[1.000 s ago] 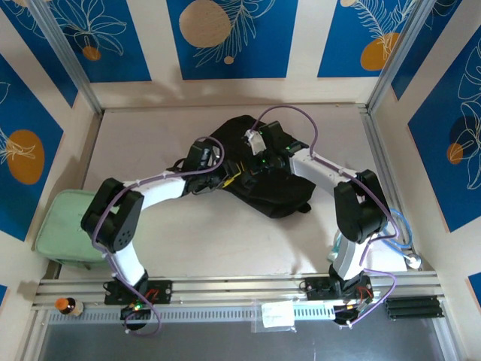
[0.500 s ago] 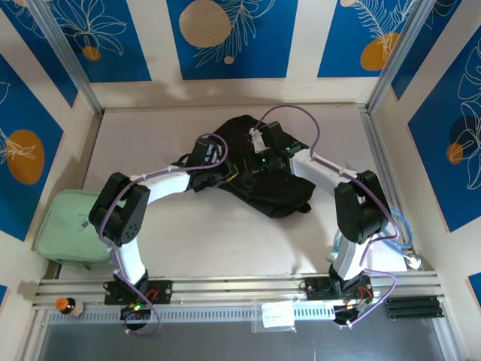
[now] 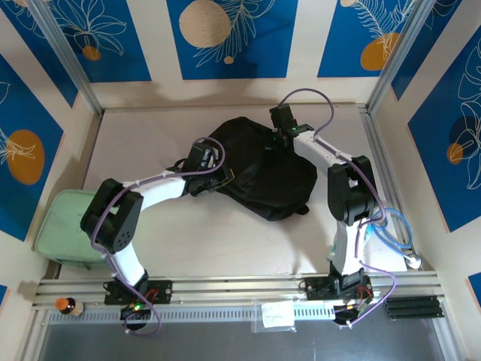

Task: Pack the student bag
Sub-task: Zip the student bag at the top-center of the table, then reset both arms

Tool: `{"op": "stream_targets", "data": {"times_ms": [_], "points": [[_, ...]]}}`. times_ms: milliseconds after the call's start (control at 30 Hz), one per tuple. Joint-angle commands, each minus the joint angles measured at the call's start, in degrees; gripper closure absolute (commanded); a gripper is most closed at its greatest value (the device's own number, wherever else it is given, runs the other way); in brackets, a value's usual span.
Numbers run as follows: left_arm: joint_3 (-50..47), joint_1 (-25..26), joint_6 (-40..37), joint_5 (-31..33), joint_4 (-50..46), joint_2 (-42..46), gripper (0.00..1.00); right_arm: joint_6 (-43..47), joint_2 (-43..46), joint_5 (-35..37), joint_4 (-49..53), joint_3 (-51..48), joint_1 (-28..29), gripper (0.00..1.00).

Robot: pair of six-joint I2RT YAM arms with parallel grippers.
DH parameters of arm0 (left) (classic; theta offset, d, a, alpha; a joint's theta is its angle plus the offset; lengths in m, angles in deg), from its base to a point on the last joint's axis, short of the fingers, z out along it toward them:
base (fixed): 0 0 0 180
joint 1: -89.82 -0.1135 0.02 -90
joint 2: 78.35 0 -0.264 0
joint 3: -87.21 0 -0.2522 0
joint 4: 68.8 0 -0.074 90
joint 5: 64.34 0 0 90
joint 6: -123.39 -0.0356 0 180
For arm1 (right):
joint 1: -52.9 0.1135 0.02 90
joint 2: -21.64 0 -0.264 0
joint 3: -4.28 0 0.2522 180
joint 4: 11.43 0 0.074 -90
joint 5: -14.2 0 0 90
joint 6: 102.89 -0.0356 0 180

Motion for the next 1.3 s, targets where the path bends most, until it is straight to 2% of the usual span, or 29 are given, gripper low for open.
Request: {"op": "stream_targets", "data": {"times_ms": [0, 133, 233, 267, 300, 400, 533, 600, 667, 767, 867, 933, 1100, 1267], "points": [[0.08, -0.58, -2.94, 1.24, -5.78, 1.47, 1.00, -3.11, -1.36, 6.96, 1.18, 4.06, -2.33, 1.00], [6.41, -3.90, -7.14, 1.91, -7.90, -1.67, 1.00, -5.31, -1.50, 5.83, 2.94, 5.36, -2.21, 1.00], [15.90, -5.48, -14.24, 1.54, -11.37, -6.68, 1.00, -6.51, -0.53, 2.13, 4.47, 5.33, -2.24, 1.00], [18.94, -5.45, -16.49, 2.76, -13.26, -8.08, 0.92, -6.79, 0.23, 1.17, 4.75, 4.88, -2.25, 1.00], [21.56, -5.32, -18.51, 4.14, -14.48, -9.22, 0.82, -7.29, 1.62, 0.93, 4.38, 3.55, -2.18, 0.90], [24.20, -5.32, -21.50, 8.27, -14.53, -8.77, 0.60, -7.71, 7.96, 0.58, 0.68, -2.14, -2.47, 0.58], [21.90, -5.32, -26.04, 16.33, -15.74, -2.83, 0.37, -6.80, 17.19, 0.22, -2.23, -8.71, -3.78, 0.35], [18.76, -5.30, -28.47, 21.63, -16.28, 1.92, 0.26, -4.39, 22.04, 2.54, -3.02, -12.11, -4.40, 0.23], [14.97, -5.33, -30.81, 27.83, -16.32, 6.89, 0.14, -2.00, 26.50, 6.07, -4.11, -16.10, -4.67, 0.03], [6.30, -5.41, -34.30, 38.36, -13.73, 15.16, 0.00, 0.31, 33.31, 9.88, -7.93, -23.80, -6.12, 0.01], [-3.98, -5.71, -39.56, 46.44, -7.90, 23.39, 0.00, 0.73, 39.75, 15.98, -14.11, -33.30, -7.87, 0.01], [-9.66, -6.21, -41.96, 50.84, -6.09, 27.96, 0.00, 0.13, 43.50, 17.27, -17.89, -39.49, -9.96, 0.01], [-26.13, -7.60, -50.14, 57.62, 7.06, 38.35, 0.00, -1.20, 52.22, 18.02, -28.30, -55.55, -14.69, 0.01], [-33.21, -10.94, -50.48, 58.17, 7.83, 44.54, 0.01, 3.36, 53.30, 14.49, -34.12, -63.83, -16.91, 0.01]]}}
